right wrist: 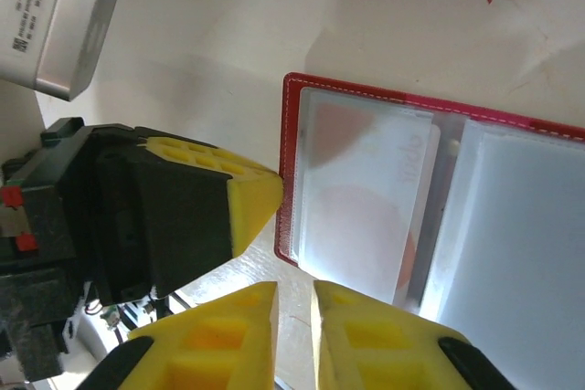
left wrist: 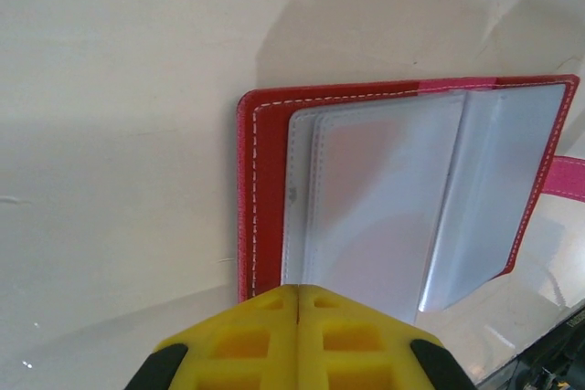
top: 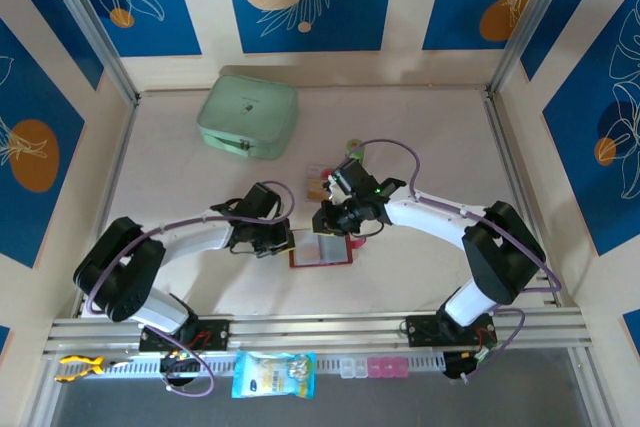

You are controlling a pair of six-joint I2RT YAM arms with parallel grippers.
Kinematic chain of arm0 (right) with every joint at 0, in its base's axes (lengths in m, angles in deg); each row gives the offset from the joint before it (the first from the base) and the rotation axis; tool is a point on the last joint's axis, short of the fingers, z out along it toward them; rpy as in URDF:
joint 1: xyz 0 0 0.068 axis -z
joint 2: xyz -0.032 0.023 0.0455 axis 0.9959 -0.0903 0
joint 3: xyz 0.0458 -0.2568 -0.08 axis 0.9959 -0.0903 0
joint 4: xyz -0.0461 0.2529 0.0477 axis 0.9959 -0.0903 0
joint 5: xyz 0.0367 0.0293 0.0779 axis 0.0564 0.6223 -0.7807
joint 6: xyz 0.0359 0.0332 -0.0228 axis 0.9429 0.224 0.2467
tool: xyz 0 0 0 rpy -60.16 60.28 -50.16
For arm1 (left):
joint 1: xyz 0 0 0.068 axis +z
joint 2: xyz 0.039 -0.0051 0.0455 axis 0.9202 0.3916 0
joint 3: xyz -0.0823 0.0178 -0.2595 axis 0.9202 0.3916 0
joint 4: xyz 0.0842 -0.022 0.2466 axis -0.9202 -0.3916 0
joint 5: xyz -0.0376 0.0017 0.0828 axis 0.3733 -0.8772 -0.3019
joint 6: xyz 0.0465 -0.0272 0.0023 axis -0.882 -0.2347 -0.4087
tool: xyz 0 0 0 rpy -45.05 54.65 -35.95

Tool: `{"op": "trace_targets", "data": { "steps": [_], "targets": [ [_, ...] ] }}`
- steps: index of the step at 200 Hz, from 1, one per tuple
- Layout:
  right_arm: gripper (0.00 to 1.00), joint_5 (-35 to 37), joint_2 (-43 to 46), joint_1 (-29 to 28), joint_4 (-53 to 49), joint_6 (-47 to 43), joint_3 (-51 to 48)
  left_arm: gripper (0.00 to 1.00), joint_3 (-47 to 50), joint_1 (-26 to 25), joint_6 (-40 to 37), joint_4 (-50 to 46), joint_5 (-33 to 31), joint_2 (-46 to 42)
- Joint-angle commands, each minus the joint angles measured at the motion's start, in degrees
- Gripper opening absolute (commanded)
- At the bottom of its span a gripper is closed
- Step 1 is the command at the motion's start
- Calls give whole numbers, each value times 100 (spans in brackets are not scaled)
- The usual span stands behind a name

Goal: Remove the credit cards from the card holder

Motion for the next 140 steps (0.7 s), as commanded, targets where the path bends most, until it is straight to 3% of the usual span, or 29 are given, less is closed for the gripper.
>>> {"op": "trace_targets", "data": {
  "steps": [1, 80, 140],
  "targets": [
    [21, -122, -118, -63, 42, 184, -87, 2, 82, -39, -29, -213, -83, 92],
    [31, -495, -495, -91, 568, 477, -255, 2, 180, -41, -15, -247, -81, 123],
    [30, -673, -884, -133, 752, 524, -187, 1, 180, -39, 16, -223, -104, 117]
  ]
}}
